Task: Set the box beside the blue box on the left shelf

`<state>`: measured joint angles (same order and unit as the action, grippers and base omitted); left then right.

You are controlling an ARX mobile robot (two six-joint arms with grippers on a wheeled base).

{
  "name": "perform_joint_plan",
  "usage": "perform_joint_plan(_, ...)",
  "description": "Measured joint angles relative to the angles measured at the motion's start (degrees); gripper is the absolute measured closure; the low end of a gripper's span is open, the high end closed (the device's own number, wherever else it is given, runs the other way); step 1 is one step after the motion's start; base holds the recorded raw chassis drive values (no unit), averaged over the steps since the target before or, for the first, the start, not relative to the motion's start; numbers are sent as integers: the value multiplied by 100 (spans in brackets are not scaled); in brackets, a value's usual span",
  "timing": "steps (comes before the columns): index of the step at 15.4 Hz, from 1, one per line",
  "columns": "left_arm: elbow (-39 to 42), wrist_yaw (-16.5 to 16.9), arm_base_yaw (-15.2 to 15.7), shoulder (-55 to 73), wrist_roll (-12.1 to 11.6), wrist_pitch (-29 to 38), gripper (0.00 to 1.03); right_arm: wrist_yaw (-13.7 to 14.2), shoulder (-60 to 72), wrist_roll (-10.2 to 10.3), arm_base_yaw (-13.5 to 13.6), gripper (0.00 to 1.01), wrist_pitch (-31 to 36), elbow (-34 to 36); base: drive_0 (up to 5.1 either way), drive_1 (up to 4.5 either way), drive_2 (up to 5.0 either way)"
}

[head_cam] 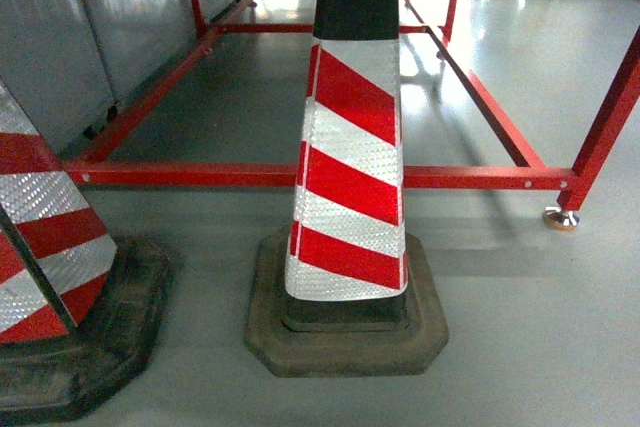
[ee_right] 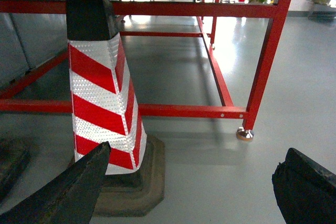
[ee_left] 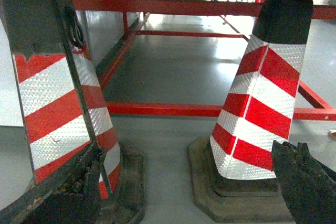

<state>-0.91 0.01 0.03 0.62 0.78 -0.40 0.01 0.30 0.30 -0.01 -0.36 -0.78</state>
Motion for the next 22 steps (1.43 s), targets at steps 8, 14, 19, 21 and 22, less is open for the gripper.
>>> perform_joint_plan(8,0,-11,0,0,-17,4,5,-4,0,-17,0,3,9,0,0,0,0)
perform_joint_plan(14,0,-4,0,0,-20,2,5,-4,0,-15,0,3,0,0,0,0,0)
perform_joint_plan(19,0,0,0,0,-22,4,5,-4,0,-9,0,3,-2,0,0,0,0)
perform_joint_plan(21,0,-4,0,0,-20,4,5,-2,0,-15,0,3,7,0,0,0,0)
perform_joint_plan(22,0,2,0,0,-24,2,5,-2,0,-11,0,3,0,0,0,0,0)
